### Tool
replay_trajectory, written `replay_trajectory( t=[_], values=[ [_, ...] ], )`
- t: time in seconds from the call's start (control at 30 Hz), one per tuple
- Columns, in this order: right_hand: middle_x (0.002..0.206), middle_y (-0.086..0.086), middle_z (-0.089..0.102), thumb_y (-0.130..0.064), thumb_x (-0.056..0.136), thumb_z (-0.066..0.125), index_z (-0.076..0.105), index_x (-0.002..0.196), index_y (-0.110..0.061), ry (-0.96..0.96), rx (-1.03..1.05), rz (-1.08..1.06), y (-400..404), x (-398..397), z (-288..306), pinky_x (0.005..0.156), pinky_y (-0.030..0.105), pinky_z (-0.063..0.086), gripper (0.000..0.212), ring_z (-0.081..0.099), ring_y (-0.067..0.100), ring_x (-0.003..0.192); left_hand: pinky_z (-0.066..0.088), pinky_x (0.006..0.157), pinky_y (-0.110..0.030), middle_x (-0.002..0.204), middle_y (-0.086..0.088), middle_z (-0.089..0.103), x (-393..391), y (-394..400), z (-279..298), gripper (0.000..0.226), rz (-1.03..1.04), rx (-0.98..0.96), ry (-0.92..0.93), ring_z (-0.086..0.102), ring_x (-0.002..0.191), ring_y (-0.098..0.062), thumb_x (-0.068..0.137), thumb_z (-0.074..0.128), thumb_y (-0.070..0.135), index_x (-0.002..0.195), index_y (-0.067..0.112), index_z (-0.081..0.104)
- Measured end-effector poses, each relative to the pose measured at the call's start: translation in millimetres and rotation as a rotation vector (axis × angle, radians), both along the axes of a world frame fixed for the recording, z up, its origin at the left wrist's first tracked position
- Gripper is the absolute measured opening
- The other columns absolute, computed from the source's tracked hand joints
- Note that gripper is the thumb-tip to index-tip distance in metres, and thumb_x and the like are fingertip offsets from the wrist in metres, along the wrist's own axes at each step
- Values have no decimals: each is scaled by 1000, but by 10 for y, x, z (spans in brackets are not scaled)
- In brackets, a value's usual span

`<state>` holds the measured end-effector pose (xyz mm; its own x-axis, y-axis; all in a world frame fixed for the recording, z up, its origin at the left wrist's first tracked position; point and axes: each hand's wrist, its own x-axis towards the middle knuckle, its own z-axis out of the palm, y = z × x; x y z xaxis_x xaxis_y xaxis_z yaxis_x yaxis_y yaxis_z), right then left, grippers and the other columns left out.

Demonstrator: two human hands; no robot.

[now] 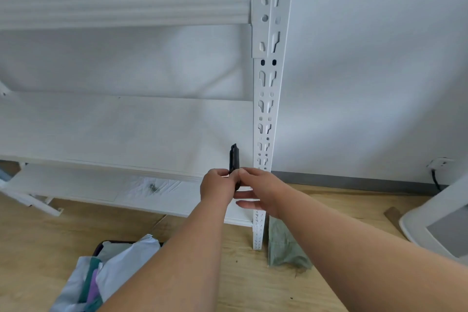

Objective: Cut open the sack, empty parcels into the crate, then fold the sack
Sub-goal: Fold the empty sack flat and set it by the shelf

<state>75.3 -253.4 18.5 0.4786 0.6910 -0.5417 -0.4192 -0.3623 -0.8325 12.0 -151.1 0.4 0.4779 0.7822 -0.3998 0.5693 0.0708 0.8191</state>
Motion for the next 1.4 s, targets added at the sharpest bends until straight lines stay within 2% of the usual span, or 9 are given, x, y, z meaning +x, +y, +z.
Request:
replay_trajectory(
  t=[0.13,0.37,0.57,0.7,0.87,0.97,1.1,1.23,1.4],
  values=[
    [115,5,66,-36,97,52,58,128,-17,-14,20,-17,176,201,-42,75,27,59,36,70,18,97,55,91,-41,107,-3,70,178,88,21,39,55,-67,-74,68,96,-23,81,71,28,117,17,62],
    [111,8,69,-43,92,58,67,114,-13,83,-49,-66,441,336,-310,88,30,57,38,69,23,97,52,94,-38,112,-2,70,256,294,-131,42,-105,-89,43,66,101,-20,81,69,13,122,16,64],
    [105,7,69,-50,83,66,68,110,-12,141,-120,-163,722,397,-444,90,32,57,47,71,21,90,52,82,-32,101,-2,72,403,611,-208,20,-289,-40,176,67,92,-20,83,61,16,100,21,71],
    [98,5,69,-52,82,65,66,112,-13,141,-155,-198,865,419,-512,92,35,55,48,70,20,85,47,68,-25,97,-2,71,522,782,-257,22,-372,-31,209,61,79,-19,86,58,14,102,24,69],
    [95,3,67,-54,78,67,70,97,-16,138,-163,-245,1017,512,-592,96,36,53,42,68,22,89,54,90,-31,104,-3,70,609,924,-353,22,-442,-37,228,66,94,-20,87,57,12,105,22,66],
    [105,7,68,-65,55,69,69,95,-16,124,-157,-281,1080,553,-632,99,37,51,63,65,20,87,51,89,-29,105,-8,70,642,970,-375,22,-500,-91,229,63,93,-22,90,54,10,104,18,69],
    [116,5,66,-71,48,69,66,111,-15,130,-116,-277,1141,556,-678,103,33,47,85,65,16,101,46,103,-37,108,-2,69,656,981,-365,29,-569,-145,202,61,105,-19,84,52,14,107,20,70],
    [122,4,63,-61,77,66,61,122,-7,139,-46,-254,1202,523,-653,107,30,43,70,59,14,114,43,104,-39,109,5,69,640,995,-383,33,-626,-166,164,59,111,-17,87,45,21,113,26,65],
    [139,1,52,-61,82,61,55,130,-10,133,-49,-248,1265,477,-624,112,29,37,70,47,14,129,38,109,-41,119,4,66,621,1079,-391,36,-642,-195,122,55,120,-18,85,46,18,114,25,66]
  ],
)
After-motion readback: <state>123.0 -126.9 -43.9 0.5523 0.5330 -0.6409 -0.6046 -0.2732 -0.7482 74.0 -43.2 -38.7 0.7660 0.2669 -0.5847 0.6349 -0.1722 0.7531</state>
